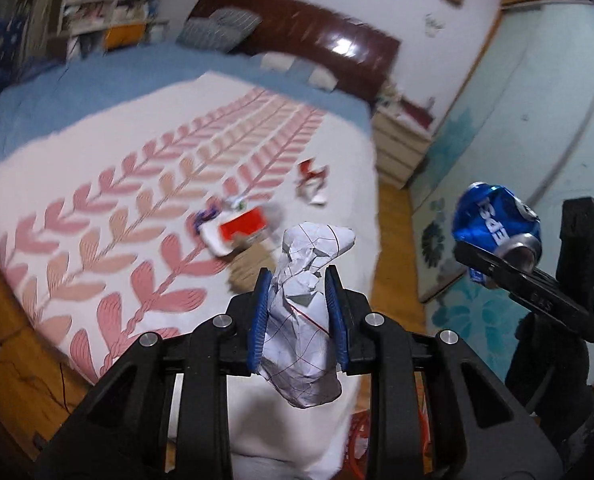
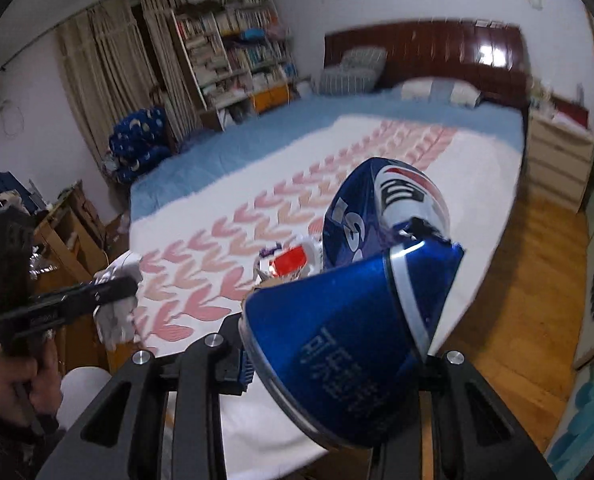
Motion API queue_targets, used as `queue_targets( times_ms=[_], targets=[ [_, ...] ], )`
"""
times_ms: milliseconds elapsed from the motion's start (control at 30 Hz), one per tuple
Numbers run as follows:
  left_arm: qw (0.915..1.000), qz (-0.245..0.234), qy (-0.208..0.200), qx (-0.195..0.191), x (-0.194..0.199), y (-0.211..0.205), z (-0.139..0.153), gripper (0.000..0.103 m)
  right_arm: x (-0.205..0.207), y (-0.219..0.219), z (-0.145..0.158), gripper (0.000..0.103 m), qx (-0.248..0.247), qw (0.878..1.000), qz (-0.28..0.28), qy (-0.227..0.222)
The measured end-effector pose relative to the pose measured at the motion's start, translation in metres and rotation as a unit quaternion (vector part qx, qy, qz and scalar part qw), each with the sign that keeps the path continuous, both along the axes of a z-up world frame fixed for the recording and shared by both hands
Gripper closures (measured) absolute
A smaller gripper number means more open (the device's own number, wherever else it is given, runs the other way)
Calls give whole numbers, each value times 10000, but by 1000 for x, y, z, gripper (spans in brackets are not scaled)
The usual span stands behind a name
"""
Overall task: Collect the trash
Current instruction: 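Carry can and paper to the red wastebasket and release both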
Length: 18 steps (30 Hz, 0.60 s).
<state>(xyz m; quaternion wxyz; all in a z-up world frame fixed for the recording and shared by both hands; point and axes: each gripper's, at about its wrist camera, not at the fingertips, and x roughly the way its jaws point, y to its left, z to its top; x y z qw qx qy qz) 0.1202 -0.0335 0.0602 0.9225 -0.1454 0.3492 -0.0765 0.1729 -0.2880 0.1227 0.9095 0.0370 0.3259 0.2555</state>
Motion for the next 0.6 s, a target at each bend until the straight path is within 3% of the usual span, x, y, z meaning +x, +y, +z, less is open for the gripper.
queue_targets(
  times_ms=[200,300,367,467,567,600],
  targets=[
    [9952,-859,-477,-26,-16,-80,38,76,-76,-79,12,69,-189,9982,-562,-117],
    [9890,-1449,-304,-19,-14,-138,27,76,-119,-128,-10,69,-247,9948,-984,124],
    [9831,-1828,-115,-69,-13,-173,12,76,-146,-160,-40,69,-252,9902,-1308,426],
    [9671,-2500,464,-21,-7,-242,-40,76,-182,-206,-108,69,87,9770,-1776,1174],
    [9458,-2921,1405,168,-2,-305,-119,76,-209,-230,-185,68,346,9575,-2109,1935],
    [9318,-3070,1922,228,0,-327,-157,76,-218,-235,-209,68,408,9504,-2224,2136]
  ],
)
